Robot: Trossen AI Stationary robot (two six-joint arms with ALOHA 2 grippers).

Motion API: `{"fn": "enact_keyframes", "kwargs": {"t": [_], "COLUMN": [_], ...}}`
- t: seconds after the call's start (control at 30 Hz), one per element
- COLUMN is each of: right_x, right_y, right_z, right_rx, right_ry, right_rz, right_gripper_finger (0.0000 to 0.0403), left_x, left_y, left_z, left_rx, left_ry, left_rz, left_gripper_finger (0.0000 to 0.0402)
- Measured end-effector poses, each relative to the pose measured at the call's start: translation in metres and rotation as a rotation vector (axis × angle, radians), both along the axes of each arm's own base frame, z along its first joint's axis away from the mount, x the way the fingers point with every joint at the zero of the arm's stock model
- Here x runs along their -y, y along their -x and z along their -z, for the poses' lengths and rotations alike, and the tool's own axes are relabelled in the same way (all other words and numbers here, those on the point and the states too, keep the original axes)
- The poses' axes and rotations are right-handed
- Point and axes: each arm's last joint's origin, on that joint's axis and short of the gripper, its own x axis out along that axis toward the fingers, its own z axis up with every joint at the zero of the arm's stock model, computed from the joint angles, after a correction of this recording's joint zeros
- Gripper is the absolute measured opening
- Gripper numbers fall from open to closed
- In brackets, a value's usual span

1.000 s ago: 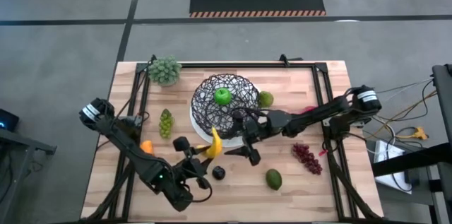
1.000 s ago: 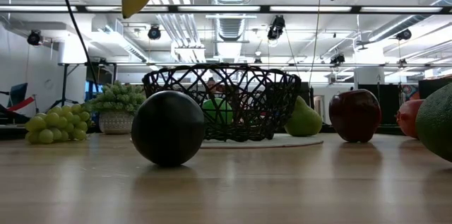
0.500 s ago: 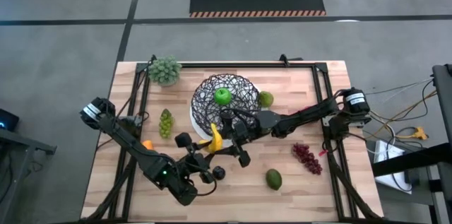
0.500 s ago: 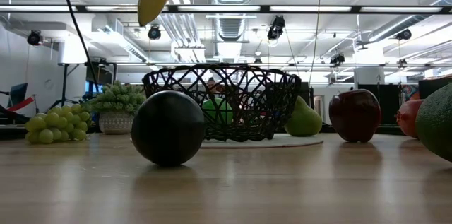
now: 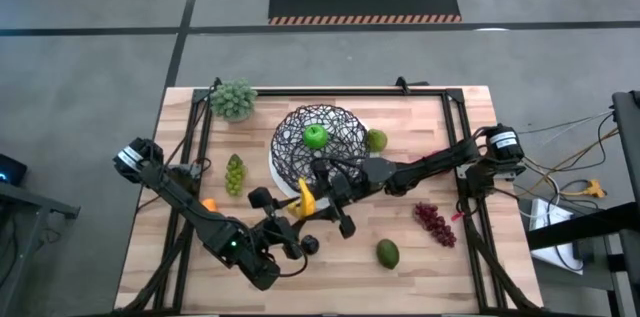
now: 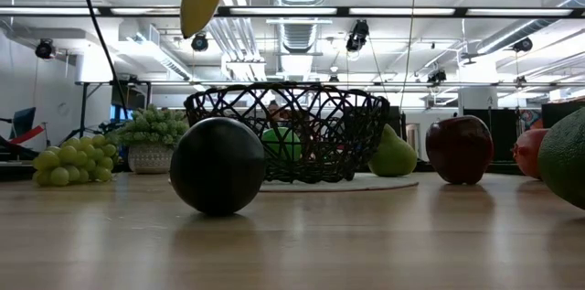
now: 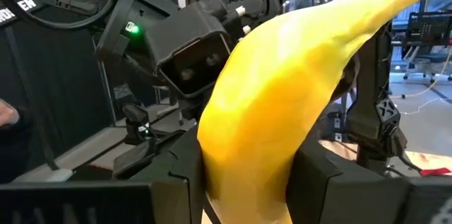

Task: Build produce basket
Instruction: Put the banana into the wire basket

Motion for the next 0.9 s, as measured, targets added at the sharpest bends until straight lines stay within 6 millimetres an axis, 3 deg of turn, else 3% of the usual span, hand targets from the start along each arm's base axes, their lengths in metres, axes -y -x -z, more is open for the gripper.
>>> {"fn": "enact_keyframes", "kwargs": {"t": [0.2, 0.4, 0.5, 0.67, 0.9], "right_x": [0.005, 0.025, 0.038, 0.065, 0.086], "right_y": [0.002, 0.016, 0.025, 0.036, 0.036], "right_z": [-0.001, -0.012, -0.019, -0.003, 0.021], "right_rx": [-0.068, -0.274, -0.405, -0.669, -0.779], "right_ry": [0.007, 0.086, 0.171, 0.376, 0.374], "right_rz": [0.035, 0.192, 0.371, 0.666, 0.674], "right_gripper_finger": [0.0130, 0.0133, 0.0134, 0.0134, 0.0135], "left_x": [-0.001, -0.004, -0.009, -0.022, -0.036], "left_y": [0.003, 0.021, 0.028, 0.044, 0.060], "left_z": [-0.004, -0.017, -0.026, -0.017, 0.000], "left_rx": [-0.044, -0.086, -0.063, -0.055, 0.030], "left_ry": [-0.058, -0.104, -0.088, -0.069, 0.002], "left_rz": [0.027, 0.057, 0.057, 0.046, 0.003], "left_gripper_finger": [0.0289, 0.0297, 0.0297, 0.0297, 0.0297]}}
